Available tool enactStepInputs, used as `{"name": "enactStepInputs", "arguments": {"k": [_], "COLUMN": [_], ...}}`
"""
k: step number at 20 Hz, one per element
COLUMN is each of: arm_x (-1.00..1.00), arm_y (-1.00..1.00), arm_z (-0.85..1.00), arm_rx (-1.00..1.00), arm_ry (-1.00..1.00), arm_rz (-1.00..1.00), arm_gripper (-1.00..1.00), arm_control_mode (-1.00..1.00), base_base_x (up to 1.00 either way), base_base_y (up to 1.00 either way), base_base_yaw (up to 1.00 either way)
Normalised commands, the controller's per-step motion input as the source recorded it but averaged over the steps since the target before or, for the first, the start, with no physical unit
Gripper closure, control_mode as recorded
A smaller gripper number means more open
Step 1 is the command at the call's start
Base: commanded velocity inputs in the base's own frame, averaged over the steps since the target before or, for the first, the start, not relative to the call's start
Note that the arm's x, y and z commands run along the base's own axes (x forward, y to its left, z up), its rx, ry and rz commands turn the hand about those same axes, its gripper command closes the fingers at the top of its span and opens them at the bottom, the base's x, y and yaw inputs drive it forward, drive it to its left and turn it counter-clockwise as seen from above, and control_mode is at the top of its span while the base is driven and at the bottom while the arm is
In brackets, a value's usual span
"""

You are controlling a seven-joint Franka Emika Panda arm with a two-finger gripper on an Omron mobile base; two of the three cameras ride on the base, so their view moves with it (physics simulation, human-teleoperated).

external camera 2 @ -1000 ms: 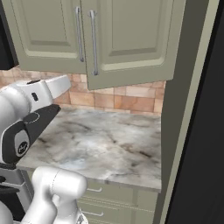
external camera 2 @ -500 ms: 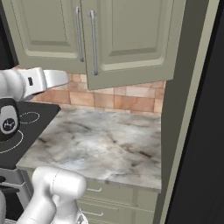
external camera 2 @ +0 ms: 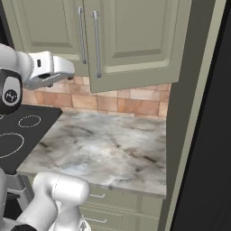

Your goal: Move the bowls from the cabinet to the plates on the dining table.

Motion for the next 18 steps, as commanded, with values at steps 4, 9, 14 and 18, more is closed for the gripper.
{"name": "enactStepInputs", "arguments": {"k": [4,9,14,18], "arm_x": [0.29,0.1,0.24,0.43], "arm_y": [0.0,0.11,0.02,0.0], "arm_z": [-0.01,-0.05,-0.03,-0.01], "arm_rx": [-0.03,-0.08,-0.18,-0.25], "arm_ry": [0.11,0.06,0.01,0.0], "arm_rz": [0.0,0.0,0.0,0.0], "arm_gripper": [-1.0,-1.0,-1.0,-1.0], "arm_control_mode": [-1.0,-1.0,-1.0,-1.0], "base_base_x": [0.0,0.0,0.0,0.0], "base_base_y": [0.0,0.0,0.0,0.0], "base_base_yaw": [0.0,0.0,0.0,0.0]}}
